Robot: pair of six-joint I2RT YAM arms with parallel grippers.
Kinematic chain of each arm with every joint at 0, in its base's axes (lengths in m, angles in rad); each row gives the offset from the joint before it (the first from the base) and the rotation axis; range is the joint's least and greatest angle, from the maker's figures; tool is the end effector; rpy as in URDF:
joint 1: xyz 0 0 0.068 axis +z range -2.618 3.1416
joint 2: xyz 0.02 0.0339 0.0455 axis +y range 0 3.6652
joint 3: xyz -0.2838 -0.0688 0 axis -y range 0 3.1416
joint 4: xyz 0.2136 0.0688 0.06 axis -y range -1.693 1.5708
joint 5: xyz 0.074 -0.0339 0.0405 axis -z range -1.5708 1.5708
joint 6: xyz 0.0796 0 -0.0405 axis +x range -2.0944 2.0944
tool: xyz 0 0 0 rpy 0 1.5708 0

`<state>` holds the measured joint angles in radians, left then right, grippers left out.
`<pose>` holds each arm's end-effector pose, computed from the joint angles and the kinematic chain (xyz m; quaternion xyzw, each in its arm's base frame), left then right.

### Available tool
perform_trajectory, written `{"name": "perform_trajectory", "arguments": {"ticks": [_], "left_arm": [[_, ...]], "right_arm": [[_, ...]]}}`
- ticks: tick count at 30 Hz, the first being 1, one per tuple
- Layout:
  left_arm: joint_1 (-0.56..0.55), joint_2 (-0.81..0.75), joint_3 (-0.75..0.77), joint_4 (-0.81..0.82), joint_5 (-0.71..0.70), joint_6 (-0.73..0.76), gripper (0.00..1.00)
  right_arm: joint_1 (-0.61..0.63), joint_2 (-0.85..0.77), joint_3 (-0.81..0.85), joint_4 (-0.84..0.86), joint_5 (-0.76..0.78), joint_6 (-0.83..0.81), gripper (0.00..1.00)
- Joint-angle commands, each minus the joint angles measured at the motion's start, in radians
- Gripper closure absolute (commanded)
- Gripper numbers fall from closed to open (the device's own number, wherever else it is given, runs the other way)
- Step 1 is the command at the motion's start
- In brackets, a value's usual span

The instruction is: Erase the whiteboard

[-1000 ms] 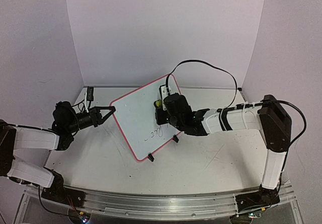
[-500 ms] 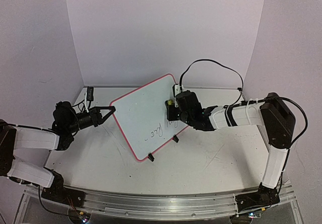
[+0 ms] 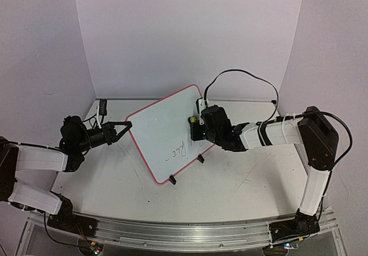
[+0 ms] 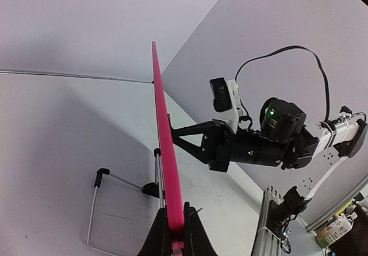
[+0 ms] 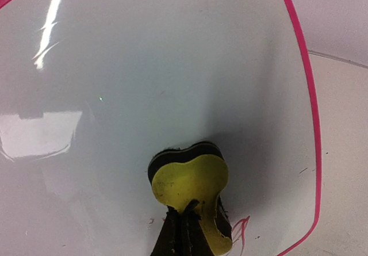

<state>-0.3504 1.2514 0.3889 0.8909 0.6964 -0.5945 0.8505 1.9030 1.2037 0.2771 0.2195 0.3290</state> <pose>0.2177 -0.1339 0.2636 0.1631 0.6801 -0.5185 0.4920 0.3118 0.3291 0.2281 -0.1577 0.8217 0.2239 0.4999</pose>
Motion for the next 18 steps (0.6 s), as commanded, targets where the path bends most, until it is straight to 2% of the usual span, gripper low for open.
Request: {"name": "perform_trajectory", "arguments": {"ticks": [1, 6, 10, 18], "left_arm": [[-0.033, 0.015, 0.025, 0.022, 0.153, 0.068, 1.0], [-0.033, 0.013, 0.024, 0.022, 0.154, 0.067, 1.0], [-0.033, 0.01, 0.022, 0.023, 0.153, 0.068, 1.0], [-0.033, 0.003, 0.02, 0.023, 0.152, 0.067, 1.0]], "right_arm": [[0.085, -0.004, 0.015, 0.011, -0.094, -0.035, 1.0], [0.103, -0.003, 0.011, 0.011, -0.064, -0.007, 1.0], [0.101, -0.019, -0.007, -0.002, 0.036, 0.007, 1.0], [0.021, -0.045, -0.036, -0.115, 0.16, 0.034, 1.0]]}}
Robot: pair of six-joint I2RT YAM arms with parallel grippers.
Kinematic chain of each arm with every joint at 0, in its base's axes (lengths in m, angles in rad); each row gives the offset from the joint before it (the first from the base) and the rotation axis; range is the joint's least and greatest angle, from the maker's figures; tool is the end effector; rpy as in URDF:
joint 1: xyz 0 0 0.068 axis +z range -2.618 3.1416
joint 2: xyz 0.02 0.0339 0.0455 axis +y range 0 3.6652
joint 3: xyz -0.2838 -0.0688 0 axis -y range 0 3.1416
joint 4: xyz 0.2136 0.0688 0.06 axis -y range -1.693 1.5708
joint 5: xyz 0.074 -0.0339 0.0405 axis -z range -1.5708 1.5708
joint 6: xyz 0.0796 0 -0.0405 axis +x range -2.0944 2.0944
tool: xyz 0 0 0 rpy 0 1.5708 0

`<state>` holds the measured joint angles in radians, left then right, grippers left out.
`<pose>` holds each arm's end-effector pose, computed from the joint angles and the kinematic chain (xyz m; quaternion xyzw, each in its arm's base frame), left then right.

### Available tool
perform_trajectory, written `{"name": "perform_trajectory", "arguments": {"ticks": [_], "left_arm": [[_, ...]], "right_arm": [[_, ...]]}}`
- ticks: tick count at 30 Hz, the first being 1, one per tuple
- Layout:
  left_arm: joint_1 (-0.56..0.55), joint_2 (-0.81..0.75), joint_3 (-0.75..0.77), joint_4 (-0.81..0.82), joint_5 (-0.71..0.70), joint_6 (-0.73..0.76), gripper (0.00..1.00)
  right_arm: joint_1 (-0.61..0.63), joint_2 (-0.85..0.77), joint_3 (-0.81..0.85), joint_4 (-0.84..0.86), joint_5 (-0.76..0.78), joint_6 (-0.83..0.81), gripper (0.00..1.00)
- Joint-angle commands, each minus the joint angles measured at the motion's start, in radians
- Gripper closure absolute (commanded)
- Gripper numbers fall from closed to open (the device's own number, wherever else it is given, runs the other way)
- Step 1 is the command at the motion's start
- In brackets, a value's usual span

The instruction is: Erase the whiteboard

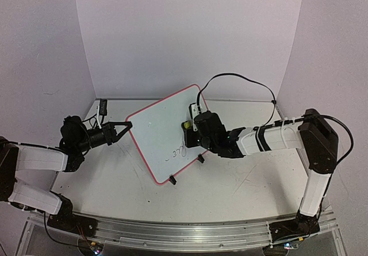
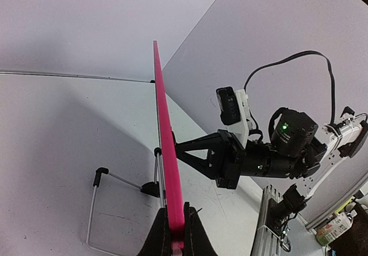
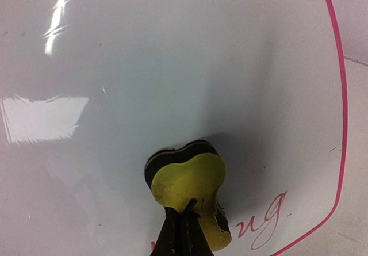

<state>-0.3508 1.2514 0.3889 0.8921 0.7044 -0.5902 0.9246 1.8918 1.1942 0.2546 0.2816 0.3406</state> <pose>0.2171 -0.1343 0.2637 0.1677 0.6787 -0.5195 0.4913 0.2873 0.3441 0.2271 -0.1691 0.8230 0.2172 0.4969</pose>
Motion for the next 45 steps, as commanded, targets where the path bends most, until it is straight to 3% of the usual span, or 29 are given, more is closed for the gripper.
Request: {"name": "perform_trajectory", "arguments": {"ticks": [1, 9, 14, 22, 29, 45], "left_arm": [[-0.033, 0.003, 0.02, 0.021, 0.145, 0.063, 1.0], [-0.033, 0.007, 0.021, 0.021, 0.144, 0.063, 1.0], [-0.033, 0.012, 0.023, 0.021, 0.144, 0.063, 1.0], [-0.033, 0.023, 0.025, 0.021, 0.137, 0.06, 1.0], [-0.033, 0.029, 0.026, 0.021, 0.13, 0.056, 1.0], [-0.033, 0.018, 0.024, 0.021, 0.123, 0.051, 1.0]], "right_arm": [[-0.06, -0.037, -0.029, -0.103, 0.115, 0.02, 1.0], [-0.105, -0.053, -0.056, -0.126, 0.166, 0.003, 1.0], [-0.101, -0.012, -0.037, -0.093, 0.06, -0.017, 1.0], [0.003, 0.0, -0.111, 0.143, -0.088, -0.036, 1.0], [0.103, 0.062, -0.096, 0.237, -0.124, -0.022, 1.0], [0.252, 0.121, -0.058, 0.232, -0.055, 0.043, 1.0]]}}
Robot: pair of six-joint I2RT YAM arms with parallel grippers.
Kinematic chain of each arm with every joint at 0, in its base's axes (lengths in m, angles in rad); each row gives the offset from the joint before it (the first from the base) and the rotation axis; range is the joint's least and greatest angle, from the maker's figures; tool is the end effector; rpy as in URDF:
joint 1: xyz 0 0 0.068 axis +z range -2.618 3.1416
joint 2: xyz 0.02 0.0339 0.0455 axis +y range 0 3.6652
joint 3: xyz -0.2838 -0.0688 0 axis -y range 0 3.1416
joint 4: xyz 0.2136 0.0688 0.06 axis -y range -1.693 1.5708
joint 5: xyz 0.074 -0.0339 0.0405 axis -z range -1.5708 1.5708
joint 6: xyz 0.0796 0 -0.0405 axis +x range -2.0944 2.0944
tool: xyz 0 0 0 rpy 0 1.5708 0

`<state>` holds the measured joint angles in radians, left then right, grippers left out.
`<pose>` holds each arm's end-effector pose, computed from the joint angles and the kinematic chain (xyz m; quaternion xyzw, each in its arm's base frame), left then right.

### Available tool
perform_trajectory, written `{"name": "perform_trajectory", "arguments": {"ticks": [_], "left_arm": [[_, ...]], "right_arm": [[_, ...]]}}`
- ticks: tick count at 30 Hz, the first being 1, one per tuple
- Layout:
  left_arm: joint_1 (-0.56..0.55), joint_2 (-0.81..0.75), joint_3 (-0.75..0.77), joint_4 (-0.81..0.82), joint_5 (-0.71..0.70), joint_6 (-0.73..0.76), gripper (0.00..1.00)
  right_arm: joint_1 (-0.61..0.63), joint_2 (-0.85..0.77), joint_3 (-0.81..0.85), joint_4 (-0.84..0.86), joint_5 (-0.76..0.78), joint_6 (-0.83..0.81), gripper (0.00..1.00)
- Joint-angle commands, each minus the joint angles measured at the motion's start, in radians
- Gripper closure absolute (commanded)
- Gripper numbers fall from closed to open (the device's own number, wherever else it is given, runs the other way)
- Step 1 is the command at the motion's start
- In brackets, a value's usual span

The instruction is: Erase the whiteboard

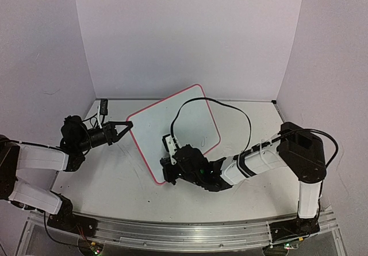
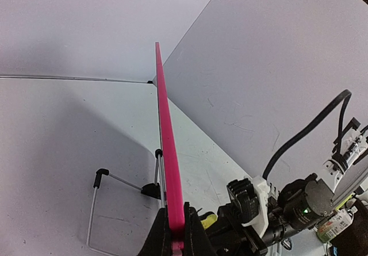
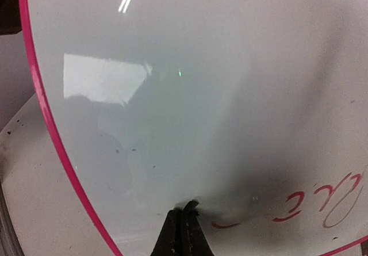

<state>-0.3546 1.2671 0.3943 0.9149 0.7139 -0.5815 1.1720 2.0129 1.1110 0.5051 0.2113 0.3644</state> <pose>0.2186 -0.1365 0.2649 0.1772 0.6728 -0.5209 0.4945 0.1944 0.4183 0.1810 -0.2716 0.7843 0.3196 0.4571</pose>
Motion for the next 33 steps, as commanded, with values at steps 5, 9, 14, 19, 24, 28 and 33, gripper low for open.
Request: {"name": "perform_trajectory", "arguments": {"ticks": [5, 9, 14, 19, 24, 28, 33], "left_arm": [[-0.029, -0.001, 0.018, -0.002, 0.104, 0.04, 1.0], [-0.029, -0.007, 0.015, -0.002, 0.092, 0.04, 1.0], [-0.029, -0.008, 0.016, -0.003, 0.094, 0.038, 1.0], [-0.029, -0.007, 0.017, -0.003, 0.097, 0.037, 1.0], [-0.029, 0.003, 0.018, -0.004, 0.099, 0.036, 1.0], [-0.029, 0.003, 0.018, -0.003, 0.099, 0.037, 1.0], [-0.029, -0.005, 0.015, -0.003, 0.095, 0.04, 1.0]], "right_arm": [[0.005, -0.122, 0.045, -0.165, 0.101, -0.025, 1.0], [0.005, -0.234, 0.101, -0.406, 0.129, -0.084, 0.84], [-0.008, -0.369, 0.137, -0.782, 0.125, -0.182, 0.52], [-0.089, -0.465, 0.104, -1.002, 0.018, -0.241, 0.33], [-0.159, -0.432, 0.09, -1.095, -0.075, -0.279, 0.33], [-0.182, -0.33, 0.105, -1.133, -0.156, -0.308, 0.33], [-0.199, -0.228, 0.122, -1.149, -0.198, -0.332, 0.34]]}}
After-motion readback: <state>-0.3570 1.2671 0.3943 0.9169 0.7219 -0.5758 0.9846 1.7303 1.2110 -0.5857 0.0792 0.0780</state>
